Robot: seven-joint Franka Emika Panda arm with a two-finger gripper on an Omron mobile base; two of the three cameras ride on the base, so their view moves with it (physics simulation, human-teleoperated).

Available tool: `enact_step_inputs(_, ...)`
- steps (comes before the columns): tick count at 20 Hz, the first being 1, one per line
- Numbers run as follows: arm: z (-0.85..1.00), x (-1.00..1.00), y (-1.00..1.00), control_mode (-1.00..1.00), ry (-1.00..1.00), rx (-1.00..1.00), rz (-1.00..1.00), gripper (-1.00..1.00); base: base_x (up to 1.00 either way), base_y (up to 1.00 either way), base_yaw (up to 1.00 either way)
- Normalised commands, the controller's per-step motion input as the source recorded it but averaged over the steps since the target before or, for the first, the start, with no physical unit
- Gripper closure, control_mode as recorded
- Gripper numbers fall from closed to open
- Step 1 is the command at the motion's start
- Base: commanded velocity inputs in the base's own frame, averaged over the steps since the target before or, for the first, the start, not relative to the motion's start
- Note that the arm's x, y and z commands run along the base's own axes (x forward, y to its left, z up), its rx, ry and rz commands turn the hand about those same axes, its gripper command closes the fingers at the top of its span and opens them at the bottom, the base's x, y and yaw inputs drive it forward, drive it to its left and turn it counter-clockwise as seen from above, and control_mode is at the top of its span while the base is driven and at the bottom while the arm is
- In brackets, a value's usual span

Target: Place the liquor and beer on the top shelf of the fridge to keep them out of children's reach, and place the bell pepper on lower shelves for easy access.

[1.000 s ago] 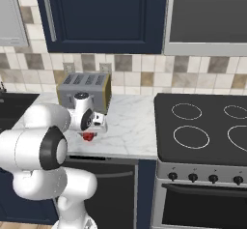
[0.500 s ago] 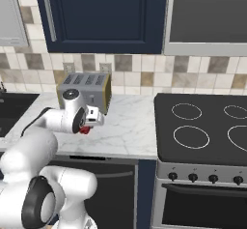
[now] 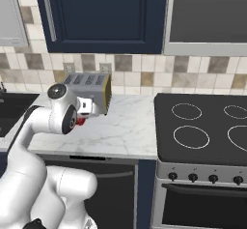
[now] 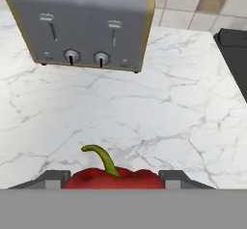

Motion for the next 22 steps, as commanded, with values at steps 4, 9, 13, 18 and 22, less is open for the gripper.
enact_step_inputs(4,0.84,-0.46,-0.08,-1.0,-0.15,0.0,0.0,1.0,0.0,0.0,0.0)
enact_step_inputs(9,0.76,-0.44,-0.03,-1.0,-0.07,0.0,0.0,1.0,0.0,0.0,0.0)
enact_step_inputs(13,0.68,-0.37,-0.03,-1.0,0.0,0.0,0.0,1.0,0.0,0.0,0.0)
enact_step_inputs(18,0.4,-0.43,-0.12,-1.0,0.0,0.0,0.0,1.0,0.0,0.0,0.0)
enact_step_inputs(22,0.08,-0.6,-0.22,-1.0,0.0,0.0,-0.01,1.0,0.0,0.0,0.0)
